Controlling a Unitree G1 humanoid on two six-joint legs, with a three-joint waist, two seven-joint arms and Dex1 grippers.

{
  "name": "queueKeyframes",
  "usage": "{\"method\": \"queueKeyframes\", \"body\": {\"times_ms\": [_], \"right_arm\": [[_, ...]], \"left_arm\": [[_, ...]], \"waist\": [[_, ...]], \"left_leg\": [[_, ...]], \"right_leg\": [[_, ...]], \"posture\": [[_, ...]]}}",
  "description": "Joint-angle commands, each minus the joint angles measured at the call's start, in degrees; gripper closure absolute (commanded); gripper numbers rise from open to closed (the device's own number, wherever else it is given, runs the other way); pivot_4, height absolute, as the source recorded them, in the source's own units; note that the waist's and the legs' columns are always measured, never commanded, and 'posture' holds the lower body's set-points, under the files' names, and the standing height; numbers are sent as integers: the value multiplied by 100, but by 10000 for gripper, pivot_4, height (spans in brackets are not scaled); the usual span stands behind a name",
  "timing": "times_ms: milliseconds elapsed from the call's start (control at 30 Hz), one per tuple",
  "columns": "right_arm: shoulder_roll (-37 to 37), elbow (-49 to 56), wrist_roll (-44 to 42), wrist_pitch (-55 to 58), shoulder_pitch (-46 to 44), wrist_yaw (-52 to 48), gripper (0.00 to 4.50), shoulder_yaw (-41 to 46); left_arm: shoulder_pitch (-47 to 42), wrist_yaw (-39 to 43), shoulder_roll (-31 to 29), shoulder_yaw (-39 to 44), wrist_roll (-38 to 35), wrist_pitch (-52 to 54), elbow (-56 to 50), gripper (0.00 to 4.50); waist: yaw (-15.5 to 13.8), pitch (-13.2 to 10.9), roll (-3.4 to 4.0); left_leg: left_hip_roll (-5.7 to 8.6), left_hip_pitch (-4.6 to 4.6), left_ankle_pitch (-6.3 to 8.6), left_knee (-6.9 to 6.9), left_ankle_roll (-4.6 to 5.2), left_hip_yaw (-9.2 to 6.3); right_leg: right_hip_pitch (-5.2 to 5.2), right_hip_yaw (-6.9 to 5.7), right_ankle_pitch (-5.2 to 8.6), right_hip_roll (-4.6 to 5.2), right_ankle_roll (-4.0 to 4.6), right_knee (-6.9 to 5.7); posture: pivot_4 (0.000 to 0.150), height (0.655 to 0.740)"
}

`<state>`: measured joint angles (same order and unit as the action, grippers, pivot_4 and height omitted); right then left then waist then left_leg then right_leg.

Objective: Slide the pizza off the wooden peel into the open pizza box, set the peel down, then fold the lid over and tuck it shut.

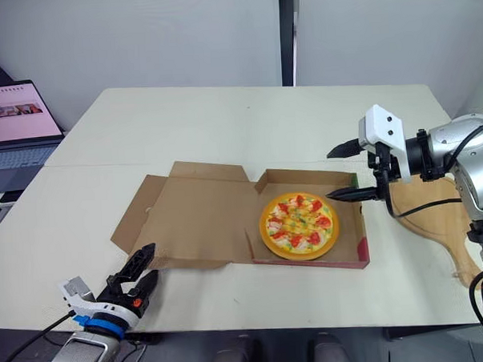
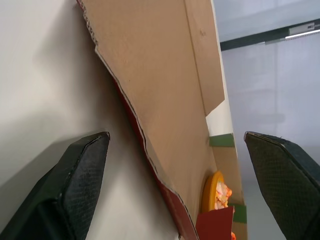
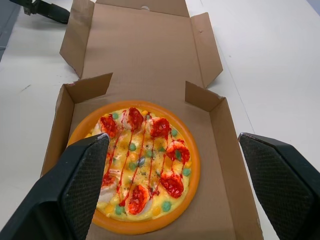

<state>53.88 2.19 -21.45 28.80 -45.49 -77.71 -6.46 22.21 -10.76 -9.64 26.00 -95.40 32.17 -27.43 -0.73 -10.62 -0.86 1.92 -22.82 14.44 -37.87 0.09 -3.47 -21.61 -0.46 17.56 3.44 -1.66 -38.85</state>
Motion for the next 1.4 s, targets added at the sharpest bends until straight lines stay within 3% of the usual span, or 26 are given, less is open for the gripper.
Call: {"method": "queueKeyframes", "body": {"times_ms": [33,367,467,833,900,1133,1400], "right_arm": [[32,121,-2,46,-174,-67,652,50],[15,230,-30,172,-259,-52,652,-4],[19,278,-49,236,-274,-36,0,-1],[3,350,-47,316,-234,50,0,32],[3,377,-58,327,-214,59,0,38],[16,474,-94,345,-71,135,0,117],[-8,596,-29,243,171,381,0,200]], "left_arm": [[66,-70,-10,90,-26,-203,-41,0],[-120,-4,-244,-21,-110,-122,373,0],[-224,-59,-239,-32,-41,-160,433,5939],[-404,-192,-360,43,27,-249,195,40082],[-472,-185,-393,45,71,-266,164,44627],[-537,-26,-718,81,179,-196,-55,44627],[-891,678,-1506,16,166,44,-564,44627]], "waist": [[0,0,0],[-3,0,0],[-20,0,0],[-24,-1,-2],[-29,-2,-2],[-29,-2,-4],[-54,-3,-4]], "left_leg": [[0,0,0,0,0,-1],[-2,1,0,2,0,-1],[-1,0,0,1,0,-2],[-1,-7,0,3,0,-4],[-1,-8,0,3,0,-4],[-2,-10,1,5,-1,-4],[-1,-12,1,6,-1,-5]], "right_leg": [[0,-1,0,-1,0,0],[-2,0,0,-3,0,0],[-1,0,0,-3,0,1],[-6,-1,0,-3,0,7],[-7,-1,0,-3,0,7],[-9,-1,0,-3,0,10],[-9,-1,0,-2,0,15]], "posture": [[1500,7400],[1500,7400],[1500,7400],[1500,7400],[1500,7400],[1500,7400],[1500,7400]]}}
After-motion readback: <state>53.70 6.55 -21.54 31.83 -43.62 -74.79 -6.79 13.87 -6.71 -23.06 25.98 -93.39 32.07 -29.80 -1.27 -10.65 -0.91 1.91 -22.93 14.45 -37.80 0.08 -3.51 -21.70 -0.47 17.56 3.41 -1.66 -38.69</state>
